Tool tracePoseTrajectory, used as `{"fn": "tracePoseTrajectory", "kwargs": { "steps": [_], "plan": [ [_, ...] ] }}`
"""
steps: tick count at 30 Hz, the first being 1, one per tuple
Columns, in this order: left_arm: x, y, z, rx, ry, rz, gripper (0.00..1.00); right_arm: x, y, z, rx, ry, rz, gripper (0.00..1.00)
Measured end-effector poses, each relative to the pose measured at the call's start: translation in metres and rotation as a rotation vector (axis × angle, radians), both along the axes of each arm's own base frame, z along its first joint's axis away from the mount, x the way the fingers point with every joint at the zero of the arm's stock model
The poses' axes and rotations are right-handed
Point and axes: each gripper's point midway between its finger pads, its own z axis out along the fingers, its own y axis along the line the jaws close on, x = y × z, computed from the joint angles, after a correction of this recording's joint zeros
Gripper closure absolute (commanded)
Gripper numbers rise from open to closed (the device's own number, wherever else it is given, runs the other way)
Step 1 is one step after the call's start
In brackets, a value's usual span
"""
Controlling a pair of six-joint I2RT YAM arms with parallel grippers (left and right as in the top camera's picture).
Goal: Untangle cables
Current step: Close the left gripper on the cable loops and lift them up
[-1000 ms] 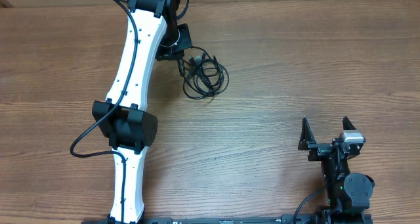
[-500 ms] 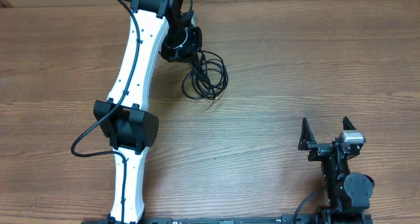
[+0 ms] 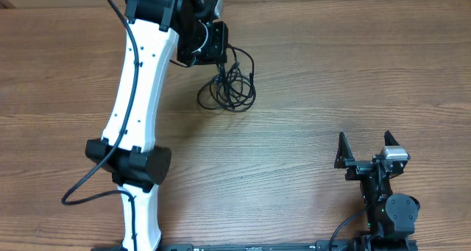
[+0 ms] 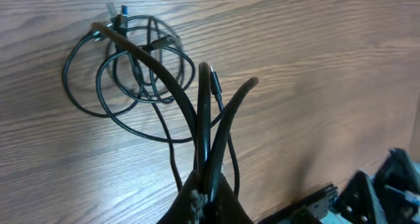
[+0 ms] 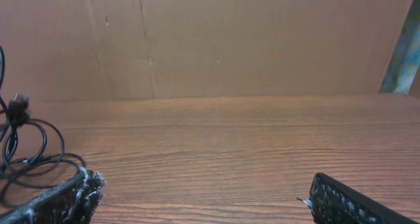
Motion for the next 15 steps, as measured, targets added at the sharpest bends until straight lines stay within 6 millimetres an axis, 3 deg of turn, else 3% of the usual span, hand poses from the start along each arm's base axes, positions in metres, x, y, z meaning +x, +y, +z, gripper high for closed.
{"fn": "tracePoseTrajectory", "kwargs": {
  "steps": [3, 6, 9, 15],
  "plan": [
    [-0.012, -0.013, 0.005, 0.002, -0.008, -0.036, 0.96, 0.000, 0.000, 0.000, 0.000, 0.000, 0.000, 0.00],
    [-0.024, -0.016, -0.004, 0.046, 0.019, -0.054, 0.96, 0.000, 0.000, 0.000, 0.000, 0.001, 0.000, 0.00],
    [-0.035, -0.010, -0.020, 0.107, 0.069, -0.057, 0.96, 0.000, 0.000, 0.000, 0.000, 0.000, 0.000, 0.00],
    [-0.032, 0.008, -0.037, 0.146, 0.129, 0.007, 0.96, 0.000, 0.000, 0.000, 0.001, 0.000, 0.000, 0.00]
  ]
}}
